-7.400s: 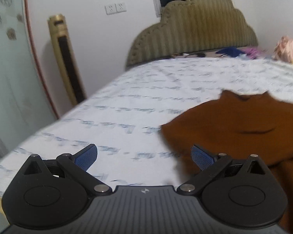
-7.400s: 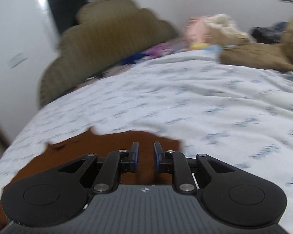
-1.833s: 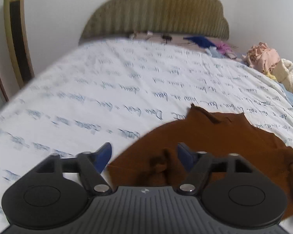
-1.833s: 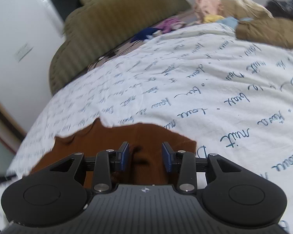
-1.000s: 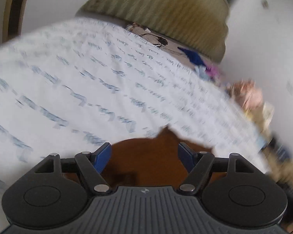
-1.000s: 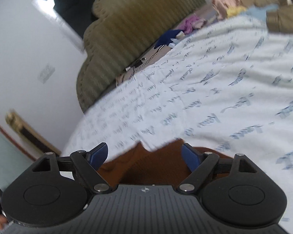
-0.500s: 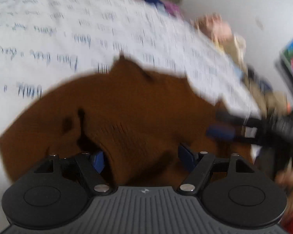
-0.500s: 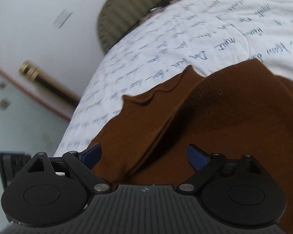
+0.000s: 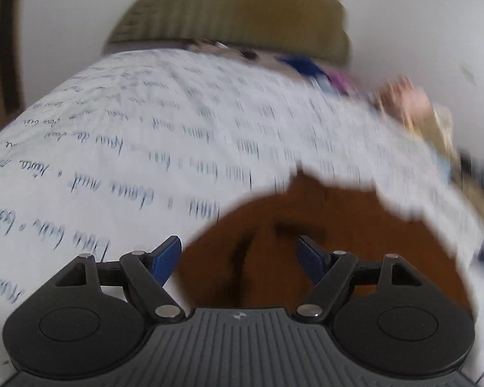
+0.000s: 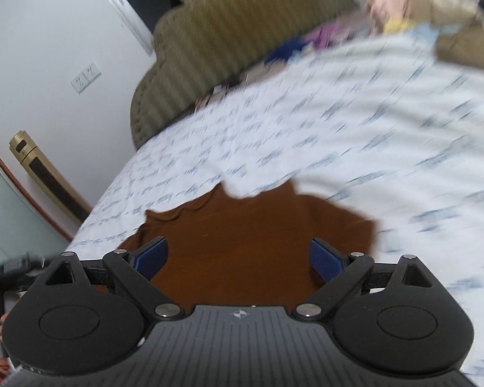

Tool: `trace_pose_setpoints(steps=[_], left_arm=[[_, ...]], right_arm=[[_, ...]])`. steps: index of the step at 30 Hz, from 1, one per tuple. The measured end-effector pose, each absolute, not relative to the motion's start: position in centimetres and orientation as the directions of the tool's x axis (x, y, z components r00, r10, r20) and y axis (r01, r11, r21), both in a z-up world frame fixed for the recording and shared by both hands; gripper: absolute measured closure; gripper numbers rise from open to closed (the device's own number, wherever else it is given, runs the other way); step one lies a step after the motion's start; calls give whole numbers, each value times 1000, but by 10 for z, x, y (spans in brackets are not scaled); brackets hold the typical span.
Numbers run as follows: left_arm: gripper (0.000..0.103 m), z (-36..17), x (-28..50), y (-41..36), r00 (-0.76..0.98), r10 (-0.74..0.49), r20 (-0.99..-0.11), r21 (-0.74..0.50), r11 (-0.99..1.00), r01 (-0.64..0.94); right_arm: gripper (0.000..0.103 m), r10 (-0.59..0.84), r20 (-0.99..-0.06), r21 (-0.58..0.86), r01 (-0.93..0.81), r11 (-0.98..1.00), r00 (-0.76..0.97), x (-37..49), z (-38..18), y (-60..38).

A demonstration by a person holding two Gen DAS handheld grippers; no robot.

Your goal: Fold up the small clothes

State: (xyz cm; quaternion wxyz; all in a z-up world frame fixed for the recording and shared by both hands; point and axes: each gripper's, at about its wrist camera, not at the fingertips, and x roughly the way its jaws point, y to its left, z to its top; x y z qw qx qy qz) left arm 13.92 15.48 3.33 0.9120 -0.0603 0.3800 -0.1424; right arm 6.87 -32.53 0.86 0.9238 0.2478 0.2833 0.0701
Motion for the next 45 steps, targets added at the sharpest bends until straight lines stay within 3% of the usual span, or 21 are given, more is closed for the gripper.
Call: trace_pose_setpoints(steps=[6, 8, 9, 10, 13, 16, 20, 24, 27, 29, 31, 32, 35, 37, 40, 43, 45], left_arm=[[25, 1, 88, 159, 630, -384, -675, -251, 923, 293], [28, -3, 83, 152, 627, -388, -676, -248, 920, 303], [48, -5, 82, 150, 624, -386, -680, -244, 921, 304], [76, -6, 82, 146, 611, -386, -691, -240, 920, 309], [91, -5, 81, 142, 603, -395, -693, -246, 916, 316], [93, 4, 75, 148, 609, -416, -676, -264, 907, 327], [93, 11, 59, 156, 608, -440, -661, -264, 895, 360], [94, -5, 40, 142, 609, -345, -715, -65, 899, 433], [91, -2, 40, 151, 619, -340, -708, -76, 908, 412], [90, 18, 42, 158, 677, -315, -665, -68, 928, 366], [89, 37, 43, 153, 755, -268, -598, -1, 943, 334], [88, 44, 47, 146, 766, -261, -588, 26, 940, 340], [88, 50, 71, 108, 727, -300, -617, 73, 899, 432], [87, 38, 91, 74, 677, -298, -673, 121, 858, 499], [87, 3, 121, 25, 667, -160, -728, 290, 810, 510], [87, -25, 151, 4, 754, -19, -657, 452, 790, 414], [87, -27, 177, 9, 780, 54, -623, 462, 830, 312]], right_arm=[[14, 269, -485, 493, 7, 870, 832, 17, -8, -343], [25, 296, -502, 519, 9, 855, 813, 12, -19, -341], [30, 311, -508, 529, 6, 849, 803, 11, -24, -337], [42, 324, -512, 537, 2, 844, 796, 10, -28, -333], [88, 305, -531, 501, 2, 866, 790, 7, -32, -322], [94, 244, -521, 454, 24, 891, 818, 0, -27, -321], [95, 209, -494, 425, 24, 905, 844, -20, -11, -326], [95, 202, -565, 377, 33, 925, 800, -30, -17, -323], [95, 163, -644, 298, 49, 953, 747, -27, -28, -319], [85, 118, -644, 250, 62, 966, 756, -28, -25, -316], [83, 71, -600, 207, 69, 976, 797, -29, -12, -312], [76, 67, -577, 200, 61, 978, 814, -26, -4, -310], [61, 108, -545, 196, 2, 981, 832, -3, 11, -297], [60, 128, -549, 168, -41, 985, 826, 22, 13, -281], [58, 169, -605, 178, -75, 981, 778, 67, 3, -264], [43, 122, -652, 140, -40, 989, 748, 100, -14, -253], [34, 65, -671, 90, -6, 996, 739, 111, -28, -249]])
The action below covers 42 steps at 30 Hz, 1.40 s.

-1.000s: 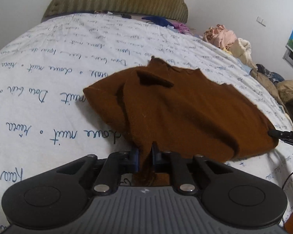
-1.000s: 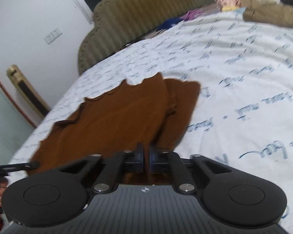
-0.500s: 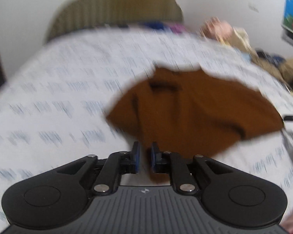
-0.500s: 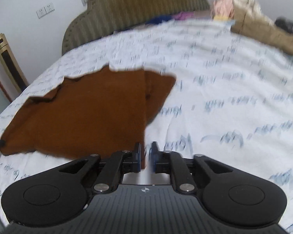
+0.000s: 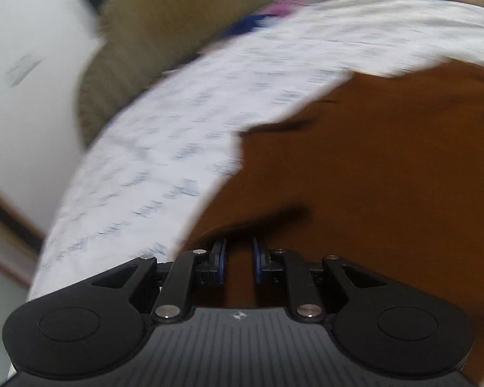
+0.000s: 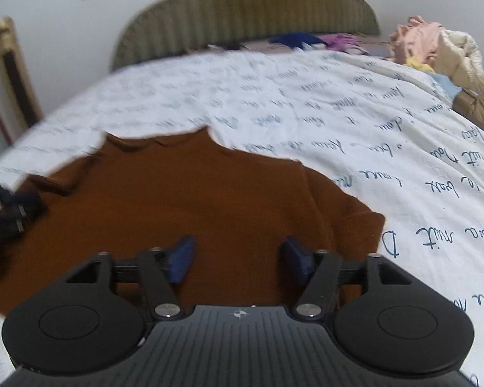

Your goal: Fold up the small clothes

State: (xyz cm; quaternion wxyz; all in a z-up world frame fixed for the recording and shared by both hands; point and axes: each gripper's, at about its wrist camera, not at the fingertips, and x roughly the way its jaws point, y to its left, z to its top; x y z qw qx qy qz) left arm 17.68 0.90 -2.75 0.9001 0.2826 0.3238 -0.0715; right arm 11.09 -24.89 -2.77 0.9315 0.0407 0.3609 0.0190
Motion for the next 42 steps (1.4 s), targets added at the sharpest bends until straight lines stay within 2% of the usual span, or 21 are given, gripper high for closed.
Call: trace_pose_setpoints(steps=[2, 4, 8, 9, 10, 11, 12, 13, 14, 16, 19, 21, 24, 28, 32, 35, 37, 39, 42], left_arm=[[87, -18, 203, 27, 759, 116, -641, 382, 905, 185], [87, -3, 210, 48, 759, 130, -638, 302, 949, 91], [84, 18, 177, 67, 771, 67, -633, 236, 965, 110], [74, 19, 163, 71, 773, 44, -632, 227, 965, 131], [58, 20, 149, 74, 776, 23, -630, 220, 964, 150], [48, 19, 136, 78, 782, 5, -624, 209, 965, 161], [30, 17, 122, 85, 788, -9, -616, 193, 968, 162], [26, 15, 108, 91, 791, -20, -611, 177, 971, 161], [26, 15, 95, 98, 791, -32, -611, 163, 972, 166], [26, 9, 76, 111, 777, -64, -627, 132, 974, 186], [22, -8, 65, 120, 755, -83, -651, 108, 974, 200], [20, -21, 65, 117, 754, -68, -653, 143, 967, 211], [20, -16, 67, 118, 765, -69, -641, 118, 975, 187], [21, -3, 71, 128, 785, -102, -611, 2, 991, 131], [21, -2, 72, 134, 748, -151, -647, -102, 989, 111], [21, -2, 47, 131, 770, -175, -614, -65, 983, 172], [21, -5, 29, 133, 783, -194, -591, -46, 977, 207], [21, -10, 19, 138, 763, -244, -598, -66, 964, 257], [21, -19, 19, 142, 712, -332, -619, -155, 940, 304]], right_arm=[[24, 49, -661, 62, -10, 998, 749, 110, -35, -245], [19, 41, -650, 33, -26, 999, 759, 101, -38, -239], [18, 2, -622, -25, -22, 999, 783, 84, -30, -230], [17, 7, -606, -24, -27, 999, 796, 76, -26, -229], [14, 22, -594, -18, -41, 999, 804, 71, -23, -229], [10, 40, -591, -15, -60, 998, 805, 65, -23, -228], [8, 53, -600, -18, -79, 997, 798, 61, -24, -228], [7, 54, -623, -31, -94, 995, 780, 59, -27, -228], [7, 42, -645, -54, -100, 993, 763, 56, -31, -228], [7, 18, -630, -74, -83, 994, 776, 43, -31, -234], [5, 14, -580, 27, 2, 1000, 814, 21, -21, -257], [2, -12, -570, 68, 61, 996, 822, 13, -22, -270], [4, -68, -669, -14, 78, 997, 740, 22, -40, -269], [3, -63, -572, -6, 73, 997, 818, 7, -18, -247], [0, -18, -526, -146, -69, 987, 851, 10, -9, -196], [1, -90, -561, -268, -77, 960, 823, 22, -25, -180], [1, -138, -530, -296, -30, 955, 836, 16, -29, -186], [0, -117, -512, -215, 5, 977, 851, 2, -25, -204], [1, -45, -536, 1, 54, 999, 843, -16, -21, -247]])
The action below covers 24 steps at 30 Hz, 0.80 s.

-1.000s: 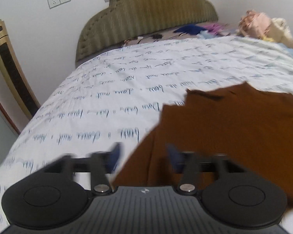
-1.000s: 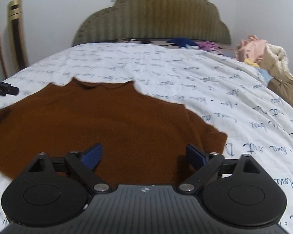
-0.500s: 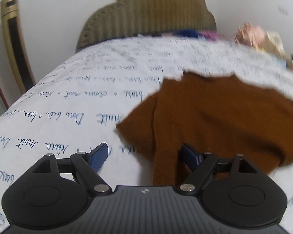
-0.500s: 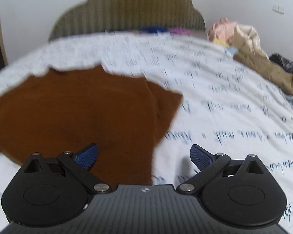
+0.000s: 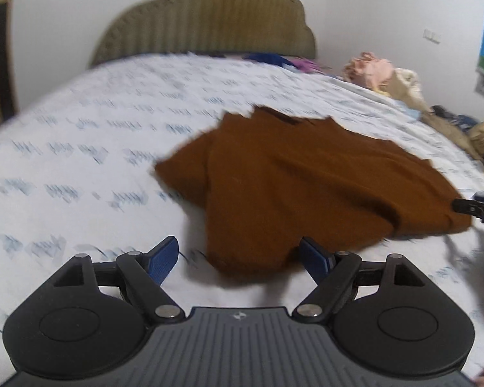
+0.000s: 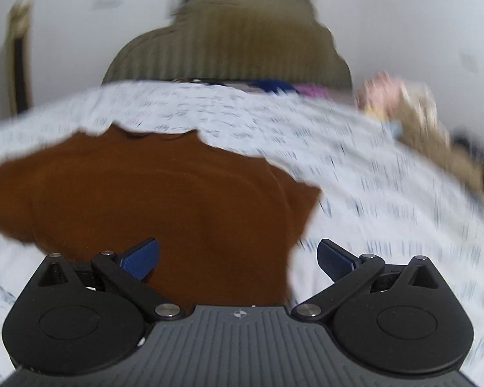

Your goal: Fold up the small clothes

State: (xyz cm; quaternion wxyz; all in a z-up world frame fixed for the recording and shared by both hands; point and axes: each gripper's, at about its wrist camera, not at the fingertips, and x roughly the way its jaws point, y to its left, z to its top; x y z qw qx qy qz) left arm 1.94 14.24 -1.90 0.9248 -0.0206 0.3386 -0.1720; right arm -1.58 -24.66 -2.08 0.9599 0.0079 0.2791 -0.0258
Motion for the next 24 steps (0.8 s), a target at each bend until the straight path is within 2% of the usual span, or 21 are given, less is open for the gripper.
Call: trace_pose_setpoints(steps=[1, 2, 3, 4, 5, 6, 8, 12, 14, 16, 18, 19, 20, 22, 24], left_arm=[[23, -22, 23, 141, 694, -347, -631, -183, 936, 302], [27, -24, 27, 139, 681, -358, -638, -208, 932, 296], [60, -26, 31, 137, 671, -378, -638, -234, 925, 298], [80, -28, 35, 134, 656, -390, -646, -255, 921, 296], [82, -28, 38, 132, 650, -392, -651, -265, 920, 289], [88, -27, 39, 129, 656, -386, -649, -254, 922, 292], [90, -16, 33, 125, 695, -359, -623, -188, 931, 312], [91, 13, 18, 134, 761, -349, -547, -101, 930, 355], [91, 16, 14, 134, 745, -354, -565, -62, 919, 389], [91, 1, 13, 127, 690, -336, -641, -16, 905, 426], [91, -18, 7, 122, 646, -294, -705, 35, 895, 445], [91, -23, 3, 123, 649, -280, -707, 57, 893, 447], [91, -22, -3, 127, 662, -284, -693, 61, 893, 447], [90, -8, -7, 137, 675, -321, -664, 11, 899, 438], [90, 14, -5, 143, 713, -374, -593, -61, 904, 424]], right_arm=[[3, -11, -555, 81, 67, 995, 832, -16, -25, -261], [14, 39, -577, 164, 70, 984, 816, -14, -29, -273], [23, 98, -590, 242, 60, 969, 801, -14, -36, -279], [46, 158, -591, 311, 42, 950, 791, -12, -41, -284], [70, 193, -588, 347, 29, 937, 785, -10, -45, -284], [81, 191, -593, 340, 28, 940, 782, -7, -46, -282], [85, 155, -600, 262, 10, 965, 785, -3, -42, -273], [88, -13, -564, 1, 17, 1000, 826, -11, -9, -254], [93, -47, -562, -67, 11, 998, 826, -14, 1, -253], [95, -74, -606, -126, -4, 992, 792, -9, -4, -255], [92, -93, -652, -153, -11, 988, 753, -9, -19, -257], [88, -105, -657, -153, 3, 988, 746, -11, -22, -259], [78, -120, -649, -150, 28, 988, 752, -14, -23, -263], [65, -156, -592, -139, 90, 986, 791, -23, -12, -265], [59, -141, -536, -117, 92, 989, 833, -24, 3, -259]])
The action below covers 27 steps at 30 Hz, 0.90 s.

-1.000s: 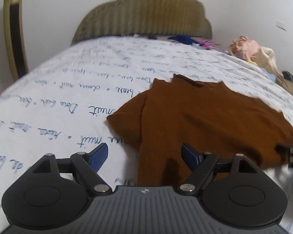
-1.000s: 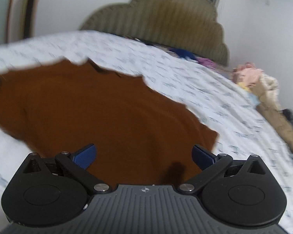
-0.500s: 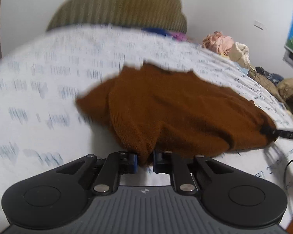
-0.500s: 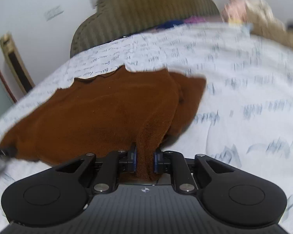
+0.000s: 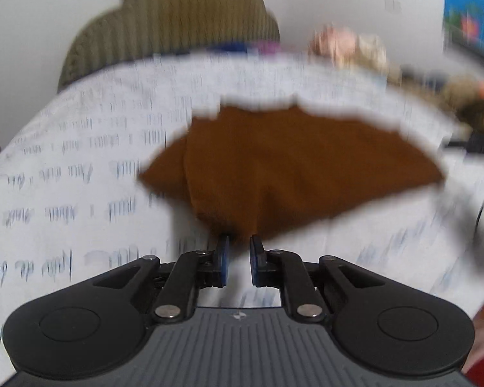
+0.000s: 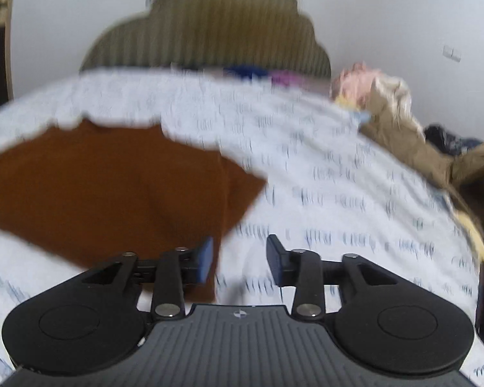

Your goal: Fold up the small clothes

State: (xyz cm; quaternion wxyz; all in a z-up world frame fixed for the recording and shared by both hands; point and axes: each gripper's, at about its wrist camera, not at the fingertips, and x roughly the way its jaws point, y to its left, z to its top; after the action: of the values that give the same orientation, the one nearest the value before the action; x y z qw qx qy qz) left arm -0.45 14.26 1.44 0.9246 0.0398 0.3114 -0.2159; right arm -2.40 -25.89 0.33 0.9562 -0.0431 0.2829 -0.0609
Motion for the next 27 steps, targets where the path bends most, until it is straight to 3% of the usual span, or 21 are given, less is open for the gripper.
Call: trace_pose_setpoints(steps=[2, 3, 4, 5, 10, 12, 14, 27], left_arm=[[84, 33, 5, 135, 759, -376, -531, -98, 917, 386], [65, 38, 14, 128, 776, -353, -523, -110, 931, 349], [32, 38, 25, 118, 783, -324, -531, -112, 943, 314], [19, 35, 38, 108, 785, -296, -544, -102, 952, 289], [15, -21, 73, 72, 729, -51, -682, 50, 992, 116], [13, -35, 67, 80, 742, -64, -668, -36, 998, 54], [8, -39, 60, 86, 759, -55, -649, -67, 998, 14], [1, -43, 50, 76, 795, 3, -607, -11, 1000, -12]], right_arm=[[33, -73, -498, -63, 48, 997, 864, -19, 13, -247], [28, -34, -494, -40, 17, 999, 869, -12, 13, -239], [23, -7, -496, -25, -6, 1000, 869, -5, 12, -230], [23, 6, -499, -18, -18, 1000, 867, 3, 9, -221], [12, 17, -570, 28, -2, 1000, 822, 41, -24, -192], [8, -20, -621, -24, 6, 1000, 784, 45, -45, -189], [2, -33, -590, -51, 3, 999, 807, 36, -52, -183], [0, -71, -573, -91, 23, 996, 817, 27, -57, -182]])
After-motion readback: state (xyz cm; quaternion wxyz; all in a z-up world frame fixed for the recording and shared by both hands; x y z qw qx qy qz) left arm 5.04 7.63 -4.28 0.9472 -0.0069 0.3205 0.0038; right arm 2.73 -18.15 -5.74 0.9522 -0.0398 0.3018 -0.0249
